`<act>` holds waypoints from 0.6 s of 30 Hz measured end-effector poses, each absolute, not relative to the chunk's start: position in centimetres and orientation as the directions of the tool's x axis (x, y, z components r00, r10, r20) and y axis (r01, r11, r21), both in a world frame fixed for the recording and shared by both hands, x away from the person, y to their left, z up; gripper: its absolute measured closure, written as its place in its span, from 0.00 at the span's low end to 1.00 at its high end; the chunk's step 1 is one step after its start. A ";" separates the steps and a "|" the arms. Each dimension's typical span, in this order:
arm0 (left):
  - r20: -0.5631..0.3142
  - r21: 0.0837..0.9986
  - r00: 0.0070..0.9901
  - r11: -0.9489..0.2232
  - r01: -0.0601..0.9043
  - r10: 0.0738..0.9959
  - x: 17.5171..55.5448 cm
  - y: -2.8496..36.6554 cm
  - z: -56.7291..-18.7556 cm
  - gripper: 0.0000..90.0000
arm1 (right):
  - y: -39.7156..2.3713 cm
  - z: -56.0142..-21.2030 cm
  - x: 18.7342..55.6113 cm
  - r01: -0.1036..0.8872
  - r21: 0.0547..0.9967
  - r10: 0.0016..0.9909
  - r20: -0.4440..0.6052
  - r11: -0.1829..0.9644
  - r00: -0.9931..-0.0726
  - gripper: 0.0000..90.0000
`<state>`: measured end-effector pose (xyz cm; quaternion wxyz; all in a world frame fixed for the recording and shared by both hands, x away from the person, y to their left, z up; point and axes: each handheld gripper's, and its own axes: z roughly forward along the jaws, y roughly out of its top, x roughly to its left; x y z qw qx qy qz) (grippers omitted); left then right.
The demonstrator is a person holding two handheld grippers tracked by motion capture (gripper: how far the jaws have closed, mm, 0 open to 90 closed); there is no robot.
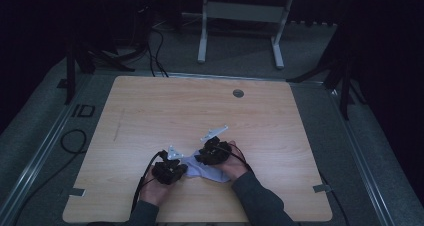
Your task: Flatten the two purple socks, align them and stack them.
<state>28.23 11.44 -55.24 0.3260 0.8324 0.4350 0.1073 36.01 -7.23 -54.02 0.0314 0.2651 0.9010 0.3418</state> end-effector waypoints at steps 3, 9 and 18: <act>-0.103 0.636 0.599 -0.411 0.653 0.794 28.2 11.4 -55.2 0.97 | -7.1 -53.6 36.1 0.430 0.646 0.494 0.093 0.631 -0.865 0.96; -0.100 0.636 0.601 -0.413 0.651 0.793 28.2 11.4 -55.2 0.97 | -6.9 -52.4 36.5 0.411 0.688 0.522 0.054 0.598 -0.851 0.95; -0.103 0.638 0.598 -0.409 0.652 0.795 28.2 11.4 -55.3 0.97 | -9.7 -50.8 35.9 0.438 0.707 0.573 0.056 0.556 -0.818 0.76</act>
